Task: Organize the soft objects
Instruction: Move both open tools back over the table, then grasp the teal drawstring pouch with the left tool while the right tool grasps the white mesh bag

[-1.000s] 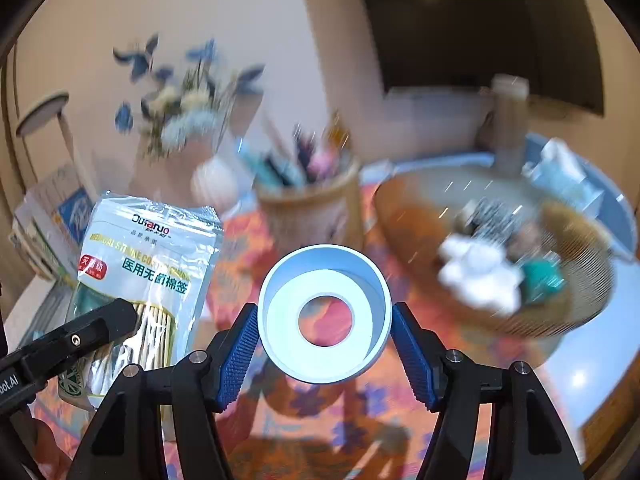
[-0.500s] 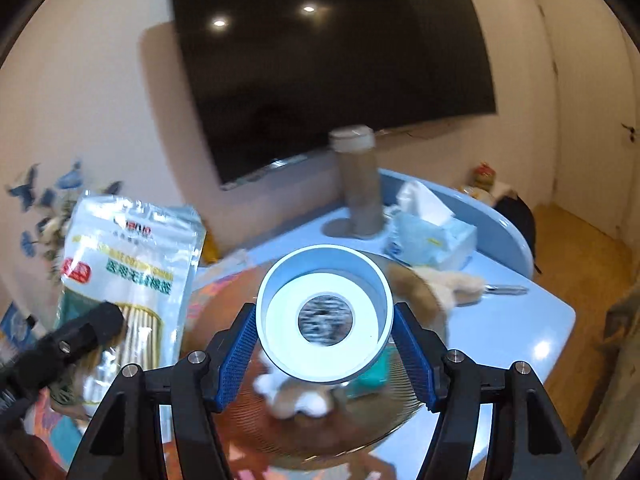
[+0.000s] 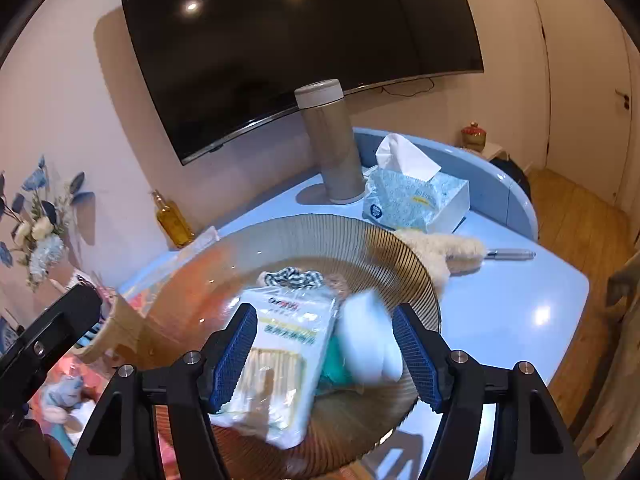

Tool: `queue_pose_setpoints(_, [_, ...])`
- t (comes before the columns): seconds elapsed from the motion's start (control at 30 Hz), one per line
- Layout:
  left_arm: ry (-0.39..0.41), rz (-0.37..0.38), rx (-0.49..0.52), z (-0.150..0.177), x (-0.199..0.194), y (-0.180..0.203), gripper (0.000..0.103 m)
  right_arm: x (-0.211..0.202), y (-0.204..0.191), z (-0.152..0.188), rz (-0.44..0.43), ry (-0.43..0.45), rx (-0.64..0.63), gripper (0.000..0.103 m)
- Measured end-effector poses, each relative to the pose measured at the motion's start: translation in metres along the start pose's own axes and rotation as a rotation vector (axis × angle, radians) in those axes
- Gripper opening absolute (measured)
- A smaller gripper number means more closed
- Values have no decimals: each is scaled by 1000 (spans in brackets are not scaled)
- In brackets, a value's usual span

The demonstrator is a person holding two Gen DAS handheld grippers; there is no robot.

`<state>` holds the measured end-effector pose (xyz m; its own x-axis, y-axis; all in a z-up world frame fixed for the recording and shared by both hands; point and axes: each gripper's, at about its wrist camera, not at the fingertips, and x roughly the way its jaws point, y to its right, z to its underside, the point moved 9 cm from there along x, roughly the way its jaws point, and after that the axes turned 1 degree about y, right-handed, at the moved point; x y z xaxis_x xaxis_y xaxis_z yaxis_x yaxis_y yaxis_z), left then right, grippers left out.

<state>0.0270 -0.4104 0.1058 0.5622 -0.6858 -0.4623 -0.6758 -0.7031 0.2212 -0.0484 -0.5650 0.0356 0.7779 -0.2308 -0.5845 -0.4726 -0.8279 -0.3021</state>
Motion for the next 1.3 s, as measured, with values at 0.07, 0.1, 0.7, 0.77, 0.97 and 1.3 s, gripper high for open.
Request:
queue_pose_setpoints(0.07, [26,-22,11,-2,-17,-5,79,-11,-7,-1,16,33,-29,69])
queue_pose_setpoints(0.1, [45,-51,26,-2,-30,-9,79,-15,-13,0,20,42,-46,69])
queue_pose_setpoints(0.7, [139,-627,-190,48,-324,-218,103,-61,-224,100,-322,18,-360,69])
queue_pose_setpoints(0.77, [127,-631,-251,72,-331,-239,103,-51,-248,132,-367,-50,-400,70])
queue_pose_setpoints(0.97, [-31,-634,-375,154,-295,-289,103,-19,-290,199,-390,-190,-558,70])
queue_pose_setpoints(1.3, [-118,-506,-506,213,-237,-302,102,17,-311,241,-409,-327,-603,70])
